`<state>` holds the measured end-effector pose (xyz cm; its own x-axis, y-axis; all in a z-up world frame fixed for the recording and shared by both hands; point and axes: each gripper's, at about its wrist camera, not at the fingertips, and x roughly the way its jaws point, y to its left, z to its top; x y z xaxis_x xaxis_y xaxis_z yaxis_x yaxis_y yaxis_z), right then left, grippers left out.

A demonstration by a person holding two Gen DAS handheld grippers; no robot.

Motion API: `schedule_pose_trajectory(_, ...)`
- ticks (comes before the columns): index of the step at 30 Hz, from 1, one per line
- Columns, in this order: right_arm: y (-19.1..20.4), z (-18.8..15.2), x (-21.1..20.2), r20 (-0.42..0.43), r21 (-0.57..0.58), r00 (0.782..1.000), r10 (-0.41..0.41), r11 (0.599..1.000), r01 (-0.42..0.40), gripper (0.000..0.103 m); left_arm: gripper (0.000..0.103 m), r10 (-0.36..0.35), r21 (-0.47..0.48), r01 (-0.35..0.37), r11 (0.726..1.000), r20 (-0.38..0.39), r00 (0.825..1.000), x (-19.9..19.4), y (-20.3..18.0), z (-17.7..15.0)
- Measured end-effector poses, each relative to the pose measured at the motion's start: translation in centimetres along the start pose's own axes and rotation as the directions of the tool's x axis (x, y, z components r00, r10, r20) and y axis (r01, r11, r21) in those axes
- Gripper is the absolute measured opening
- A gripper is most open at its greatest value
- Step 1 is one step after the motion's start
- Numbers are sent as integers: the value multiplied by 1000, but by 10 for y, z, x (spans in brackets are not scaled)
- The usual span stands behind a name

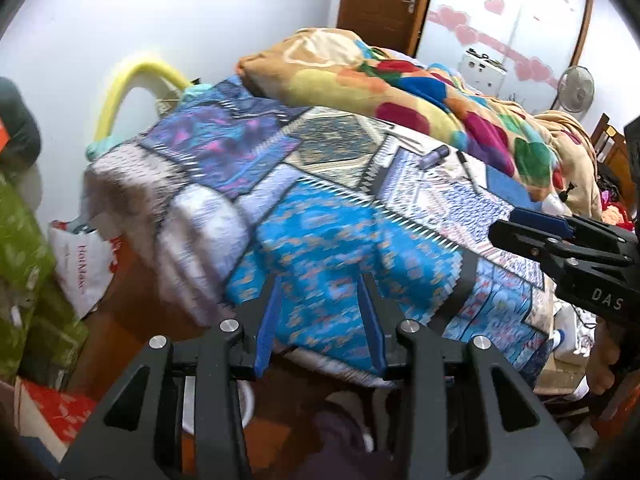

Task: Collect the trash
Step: 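Move both open tools back over the bed toward the lipstick and marker, then grasp the purple lipstick tube with the left tool while the right tool grasps the black marker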

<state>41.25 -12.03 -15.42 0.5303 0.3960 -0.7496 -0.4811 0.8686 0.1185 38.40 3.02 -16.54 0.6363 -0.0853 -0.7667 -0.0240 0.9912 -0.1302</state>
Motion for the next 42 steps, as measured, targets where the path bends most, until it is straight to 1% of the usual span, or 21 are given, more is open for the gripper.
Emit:
schedule_pose_trajectory(3, -30, -2, -2, 7, 42, 999, -39, 998, 38, 42, 39, -37, 19, 38, 999, -32, 999, 24, -22, 8)
schedule_pose_trajectory(6, -62, -5, 0, 2, 86, 997, -77, 993, 77, 42, 39, -50, 56, 53, 997, -49, 998, 48, -45, 17)
schedule_pose_trajectory(11, -111, -11, 12, -30, 157, 993, -117, 980, 120, 42, 39, -67, 107, 76, 991, -78, 995, 84, -77, 36)
schedule_pose_trajectory(14, -135, -13, 20, -38, 199, 992, -122, 972, 127, 42, 39, -70, 143, 83, 986, -89, 994, 105, -95, 46)
schedule_pose_trajectory(19, -163, -11, 35, -36, 240, 989, -142, 960, 147, 42, 39, -85, 204, 107, 973, -115, 990, 142, -123, 63)
schedule_pose_trajectory(23, -185, -7, 54, -48, 273, 989, -143, 950, 151, 42, 39, -90, 239, 113, 964, -108, 990, 169, -137, 80)
schedule_pose_trajectory(26, -197, -2, 69, -60, 282, 988, -145, 947, 156, 42, 39, -107, 247, 128, 960, -98, 989, 188, -144, 96)
schedule_pose_trajectory(28, -204, 3, 78, -61, 289, 986, -157, 943, 168, 42, 39, -111, 241, 124, 963, -68, 991, 200, -147, 108)
schedule_pose_trajectory(30, -208, 8, 85, -56, 298, 987, -153, 940, 163, 42, 39, -119, 226, 128, 966, -54, 991, 214, -149, 119)
schedule_pose_trajectory(32, -211, 15, 93, -52, 304, 988, -148, 940, 157, 42, 39, -147, 202, 156, 967, -60, 987, 229, -150, 130)
schedule_pose_trajectory(37, -210, 29, 110, -57, 262, 984, -167, 949, 176, 42, 39, -185, 186, 200, 962, -96, 978, 260, -153, 147)
schedule_pose_trajectory(39, -208, 32, 115, -57, 243, 984, -171, 953, 180, 38, 39, -201, 182, 218, 959, -110, 973, 270, -154, 151)
schedule_pose_trajectory(40, -208, 33, 118, -63, 232, 982, -179, 954, 189, 31, 39, -209, 180, 228, 957, -117, 971, 273, -154, 152)
schedule_pose_trajectory(41, -207, 34, 121, -69, 223, 980, -185, 955, 196, 26, 39, -218, 178, 237, 955, -124, 968, 276, -155, 153)
schedule_pose_trajectory(42, -207, 35, 123, -73, 214, 979, -190, 956, 202, 24, 39, -228, 176, 248, 953, -127, 965, 278, -156, 154)
